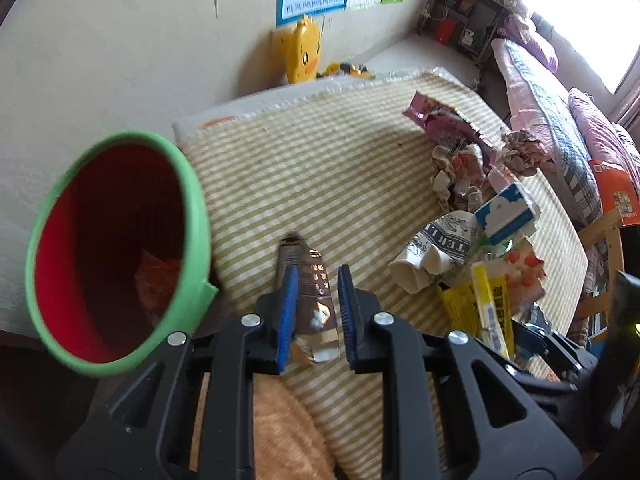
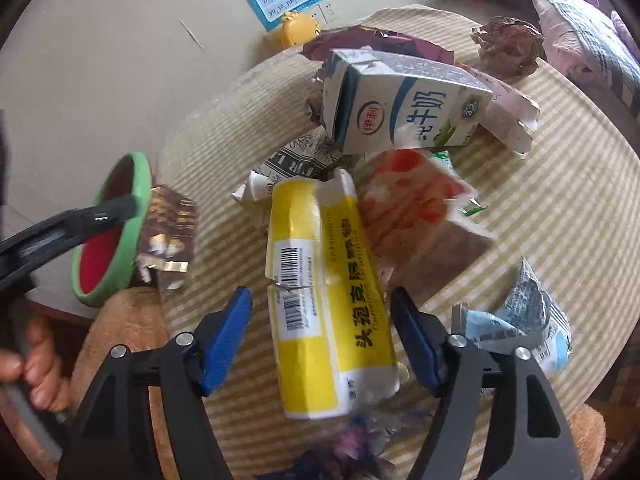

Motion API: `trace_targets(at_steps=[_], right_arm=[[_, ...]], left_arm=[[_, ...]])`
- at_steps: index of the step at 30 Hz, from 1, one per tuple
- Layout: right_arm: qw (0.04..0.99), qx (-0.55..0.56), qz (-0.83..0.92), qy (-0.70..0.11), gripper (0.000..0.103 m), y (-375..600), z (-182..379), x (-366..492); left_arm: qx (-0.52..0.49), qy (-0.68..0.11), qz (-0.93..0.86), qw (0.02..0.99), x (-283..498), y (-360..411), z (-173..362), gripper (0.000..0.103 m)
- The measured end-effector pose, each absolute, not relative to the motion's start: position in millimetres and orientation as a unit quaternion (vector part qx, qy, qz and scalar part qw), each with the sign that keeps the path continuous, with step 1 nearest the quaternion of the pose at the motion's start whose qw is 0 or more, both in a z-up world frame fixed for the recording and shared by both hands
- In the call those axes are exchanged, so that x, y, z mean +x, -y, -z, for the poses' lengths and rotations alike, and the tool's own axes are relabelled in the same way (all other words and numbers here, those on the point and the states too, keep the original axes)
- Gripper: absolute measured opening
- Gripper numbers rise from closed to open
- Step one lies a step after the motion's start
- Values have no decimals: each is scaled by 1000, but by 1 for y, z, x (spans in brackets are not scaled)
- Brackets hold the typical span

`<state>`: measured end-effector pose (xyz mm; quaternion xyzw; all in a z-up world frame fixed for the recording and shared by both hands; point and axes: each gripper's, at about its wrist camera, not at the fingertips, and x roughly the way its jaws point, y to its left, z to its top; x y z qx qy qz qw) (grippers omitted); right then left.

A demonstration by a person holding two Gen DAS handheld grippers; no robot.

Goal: Collect trash
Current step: 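Carry both items to the bin and open both tools to drop them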

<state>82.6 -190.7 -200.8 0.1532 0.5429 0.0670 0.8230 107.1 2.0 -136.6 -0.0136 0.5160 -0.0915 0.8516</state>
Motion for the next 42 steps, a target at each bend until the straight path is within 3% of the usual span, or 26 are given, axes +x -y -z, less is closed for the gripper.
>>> trace_targets(at_steps=[3,7,9,17,26,31,42], right_arm=[[822,153,-61,-545,52,187,202,83],[833,153,-52,-529,42,188,189,75],[839,159,-49,-518,41,189,181,68],[855,181,-61,-483,41,183,149,47],[851,191,-74,-483,42,177,148,49],[851,201,-71,-480,42,181,149,47],[879,220,-85,-415,42,178,117,38]], left_arm=[[-7,-498,90,862,99,-8,126,20],[-25,-506,80,859,97,-23,128,24],[-31,-508,76,857,95,-29,132,48],[-37,-558,67,826,108,-37,174,72],[-33,-614,49,787,140,-22,220,72],[-51,-601,37,797,136,-32,216,49],[-50,-477,63,875,87,-49,117,49]])
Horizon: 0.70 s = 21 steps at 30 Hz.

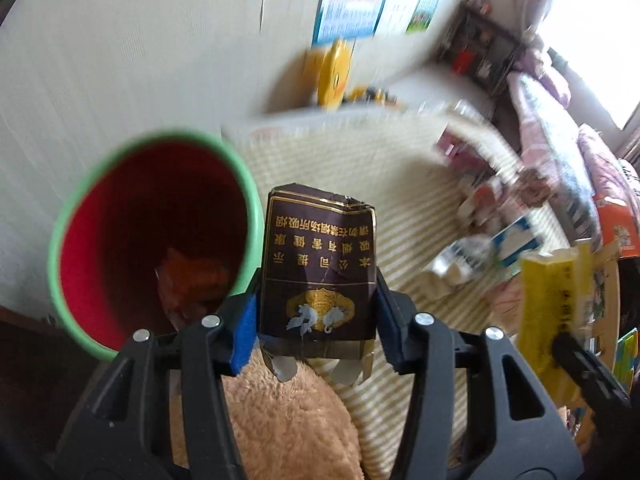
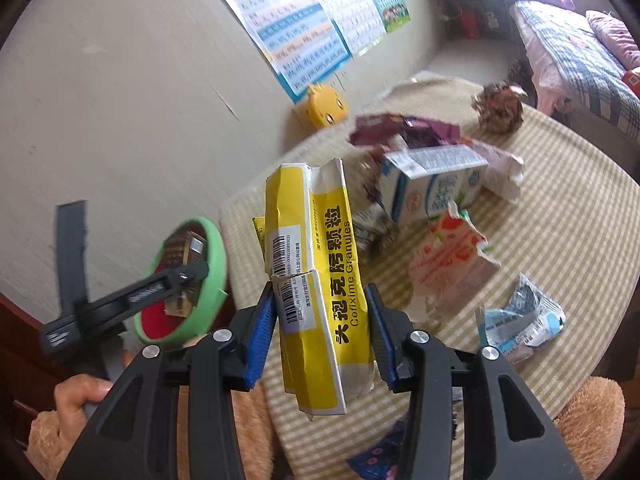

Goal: Collect trash
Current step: 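Carry both items to the bin and open both tools to drop them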

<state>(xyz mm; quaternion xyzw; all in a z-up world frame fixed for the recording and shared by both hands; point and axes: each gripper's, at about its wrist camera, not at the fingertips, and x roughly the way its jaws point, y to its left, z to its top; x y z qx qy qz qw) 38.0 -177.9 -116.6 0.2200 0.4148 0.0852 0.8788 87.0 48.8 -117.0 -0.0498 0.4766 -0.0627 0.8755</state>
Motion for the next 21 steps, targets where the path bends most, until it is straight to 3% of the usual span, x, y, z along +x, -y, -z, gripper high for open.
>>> trace_targets(at_steps=[8,21], right_arm=[[897,219,-109,-368,42,159,77,31],[900,189,-157,-359,43,106,52,48]], left_arm=[[-2,-372,52,927,55,-52,52,49],[-19,-353,1,936,52,-94,41,49]])
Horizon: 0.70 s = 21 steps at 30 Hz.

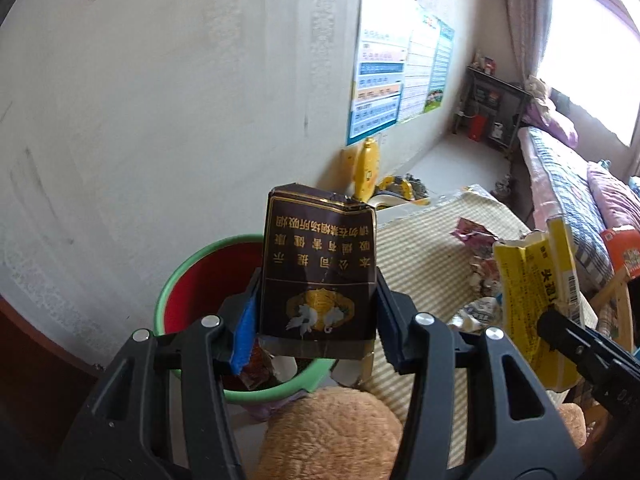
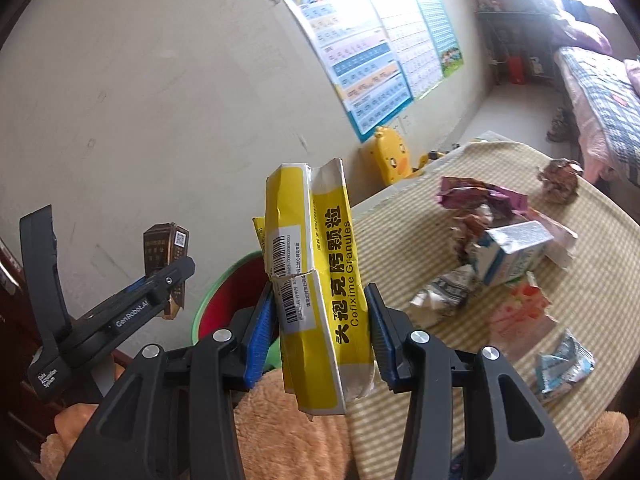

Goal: Collect trash
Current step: 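Carry both items to the bin and open both tools to drop them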

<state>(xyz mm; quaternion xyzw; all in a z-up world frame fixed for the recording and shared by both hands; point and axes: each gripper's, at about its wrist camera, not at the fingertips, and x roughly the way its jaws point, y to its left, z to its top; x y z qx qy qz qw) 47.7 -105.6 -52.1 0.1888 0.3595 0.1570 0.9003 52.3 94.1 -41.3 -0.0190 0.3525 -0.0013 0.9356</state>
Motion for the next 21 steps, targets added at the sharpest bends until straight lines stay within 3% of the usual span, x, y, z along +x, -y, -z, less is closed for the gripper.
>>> trace_targets(at_steps=[21], right_arm=[[863,157,-219,-428,43,12,88,119]], left_arm=[[-71,-412,-92,904,76,-191,93,49]])
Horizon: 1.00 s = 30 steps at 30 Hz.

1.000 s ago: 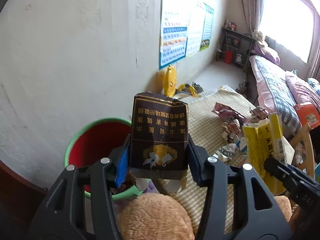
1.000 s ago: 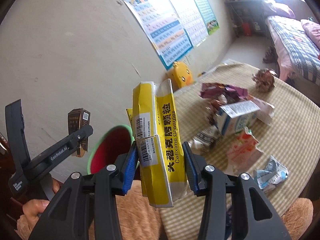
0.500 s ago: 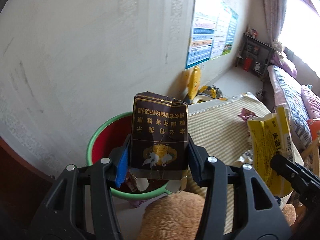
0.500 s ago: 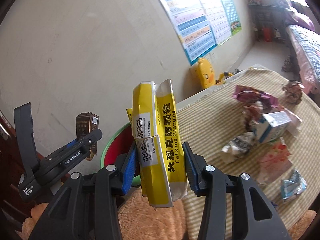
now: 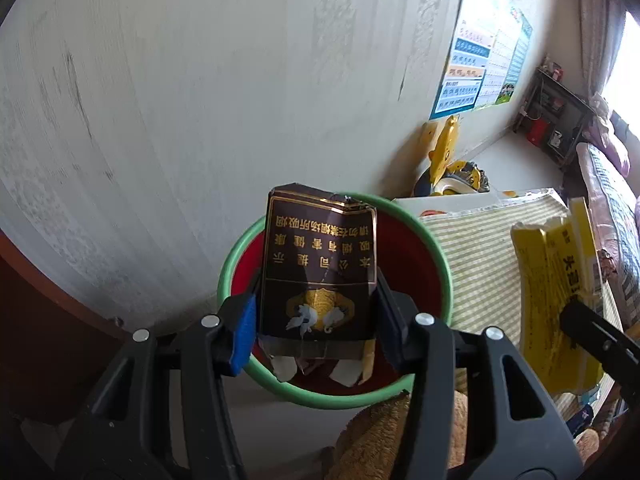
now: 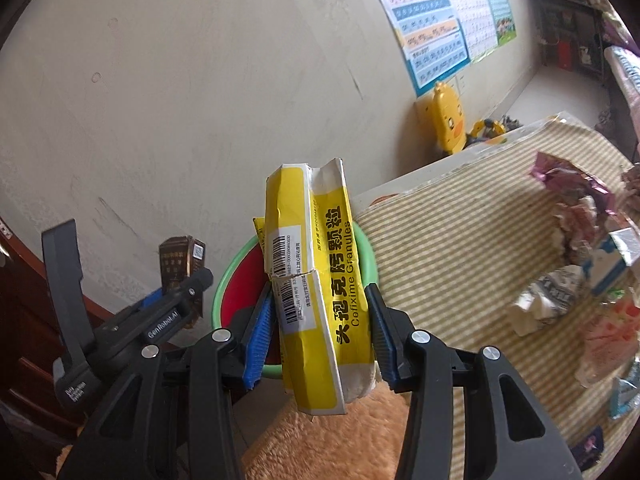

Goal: Collect trash
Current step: 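Carry both items to the bin and open both tools to drop them, then grasp the blue wrapper with the left tool while the right tool grasps a silver-blue wrapper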

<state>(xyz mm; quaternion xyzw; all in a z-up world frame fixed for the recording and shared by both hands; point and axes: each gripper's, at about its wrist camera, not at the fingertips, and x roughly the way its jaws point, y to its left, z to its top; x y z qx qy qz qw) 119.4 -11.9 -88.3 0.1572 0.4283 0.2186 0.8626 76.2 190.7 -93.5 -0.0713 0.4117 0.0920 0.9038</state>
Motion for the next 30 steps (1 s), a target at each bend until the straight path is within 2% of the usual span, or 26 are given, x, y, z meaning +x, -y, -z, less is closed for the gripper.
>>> trace_targets(at_steps=[9,10,12,13,24,30], right_arm=[[852,160,-237,-439,45,-17,97,149],[853,161,-236,-438,49,-19,98,151],[853,165,-235,-435,54,-21,98,152],[852,170,-234,-436,55,-22,99,155],[849,204,-228,-431,59,-1,93,146],[844,228,-216,-435,62,31,93,117]], left_arm=[[-120,-446,-76,883,91,-209,119,51],[-123,-448,-77,882,91,-211,121,54],[-130,-451,-78,880,92,-214,124,74],[-134,-451,-78,879,92,-215,125,77],[-124,-455,-67,879,90,-203,124,78],[-102,-456,-34,883,88,-172,115,78]])
